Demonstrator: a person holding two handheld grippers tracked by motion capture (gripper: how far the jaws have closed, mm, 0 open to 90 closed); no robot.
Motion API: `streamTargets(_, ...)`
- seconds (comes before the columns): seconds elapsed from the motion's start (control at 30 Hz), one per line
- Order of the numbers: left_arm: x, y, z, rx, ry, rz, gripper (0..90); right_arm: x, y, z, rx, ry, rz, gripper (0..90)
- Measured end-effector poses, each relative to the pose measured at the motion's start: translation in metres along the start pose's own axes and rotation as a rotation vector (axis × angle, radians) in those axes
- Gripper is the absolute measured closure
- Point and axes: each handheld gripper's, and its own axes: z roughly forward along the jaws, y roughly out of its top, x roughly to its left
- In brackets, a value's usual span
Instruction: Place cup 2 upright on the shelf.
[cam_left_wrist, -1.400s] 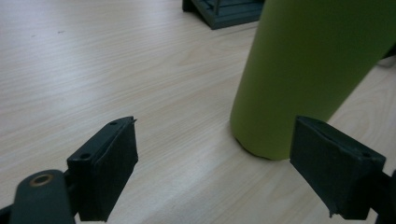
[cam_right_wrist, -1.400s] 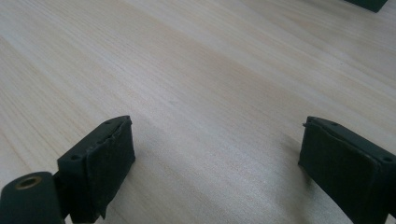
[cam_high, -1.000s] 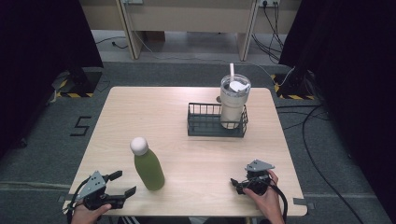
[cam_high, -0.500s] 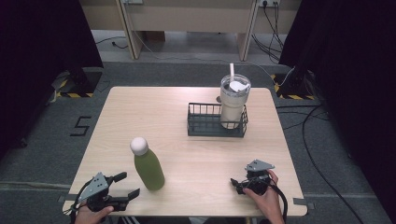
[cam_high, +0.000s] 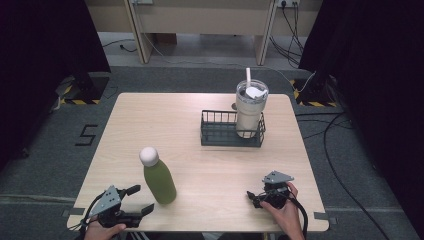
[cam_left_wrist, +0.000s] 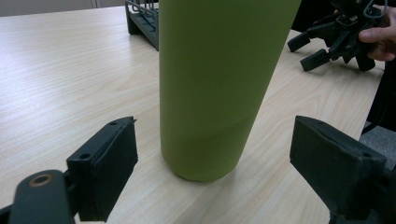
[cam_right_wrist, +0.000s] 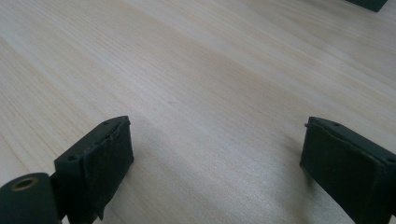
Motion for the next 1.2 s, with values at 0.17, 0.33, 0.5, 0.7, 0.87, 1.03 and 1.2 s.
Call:
streamTargets(0.17, -0.004, 0.003, 0.005, -0.003, -0.007, 0.013, 14.7, 0.0, 0.0, 0.0, 0.0, -0.001, 0.0, 9.0)
streamTargets(0.33, -0.006, 0.006, 0.007, -0.011, -0.008, 0.024, 14.7, 0.0, 0.0, 0.0, 0.0, -0.001, 0.0, 8.9)
streamTargets(0.5, -0.006, 0.007, 0.01, -0.016, -0.006, 0.027, 14.7, 0.0, 0.001, 0.001, 0.0, 0.0, 0.001, 8.4)
streamTargets(0.7, -0.007, 0.01, 0.018, -0.006, -0.012, 0.04, 14.7, 0.0, 0.001, 0.001, 0.0, 0.0, 0.001, 8.4)
streamTargets(0.87, -0.005, 0.012, 0.023, -0.006, -0.009, 0.044, 14.7, 0.0, 0.001, 0.001, 0.0, -0.001, 0.001, 8.4)
streamTargets(1.03, -0.005, 0.014, 0.027, -0.002, -0.015, 0.053, 14.7, 0.0, 0.001, 0.001, 0.0, 0.0, 0.001, 8.4)
streamTargets(1.2, -0.005, 0.016, 0.03, -0.001, -0.013, 0.057, 14.6, 0.0, 0.001, 0.001, 0.001, -0.001, 0.001, 8.4)
